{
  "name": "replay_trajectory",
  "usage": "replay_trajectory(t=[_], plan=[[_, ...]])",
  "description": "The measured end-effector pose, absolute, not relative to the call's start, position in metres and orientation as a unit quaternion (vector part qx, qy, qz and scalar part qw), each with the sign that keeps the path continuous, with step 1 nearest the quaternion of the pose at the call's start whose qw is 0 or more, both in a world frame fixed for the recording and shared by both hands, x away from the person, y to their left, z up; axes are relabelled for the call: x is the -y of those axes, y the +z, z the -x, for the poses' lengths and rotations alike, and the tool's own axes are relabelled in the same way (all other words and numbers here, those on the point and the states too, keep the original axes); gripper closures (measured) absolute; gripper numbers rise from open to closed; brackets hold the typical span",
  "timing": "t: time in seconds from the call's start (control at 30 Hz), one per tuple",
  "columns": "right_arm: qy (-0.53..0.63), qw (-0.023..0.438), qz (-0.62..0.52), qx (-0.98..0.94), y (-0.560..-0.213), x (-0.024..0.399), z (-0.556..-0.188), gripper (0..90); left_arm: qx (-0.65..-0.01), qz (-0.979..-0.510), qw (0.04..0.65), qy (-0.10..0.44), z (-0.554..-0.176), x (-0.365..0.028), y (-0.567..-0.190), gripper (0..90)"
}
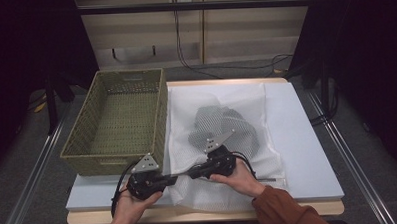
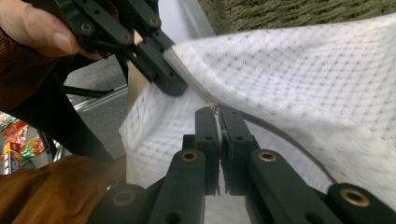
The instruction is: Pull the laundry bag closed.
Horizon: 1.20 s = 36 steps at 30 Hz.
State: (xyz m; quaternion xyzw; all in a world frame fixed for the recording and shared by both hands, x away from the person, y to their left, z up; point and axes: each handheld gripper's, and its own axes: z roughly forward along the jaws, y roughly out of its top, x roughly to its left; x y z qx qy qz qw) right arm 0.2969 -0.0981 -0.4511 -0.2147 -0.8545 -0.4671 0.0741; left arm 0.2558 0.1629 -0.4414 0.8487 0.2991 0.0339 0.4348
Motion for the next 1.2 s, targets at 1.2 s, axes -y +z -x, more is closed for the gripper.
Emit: replay_trajectory(t=[1.2], plan=[[-0.461,0.060,0.236,0.853,-0.452,0.119,-0.293,87.0,-0.302,-0.845,0.441,0.034,-0.255,-0.169,-0.441,86.8]])
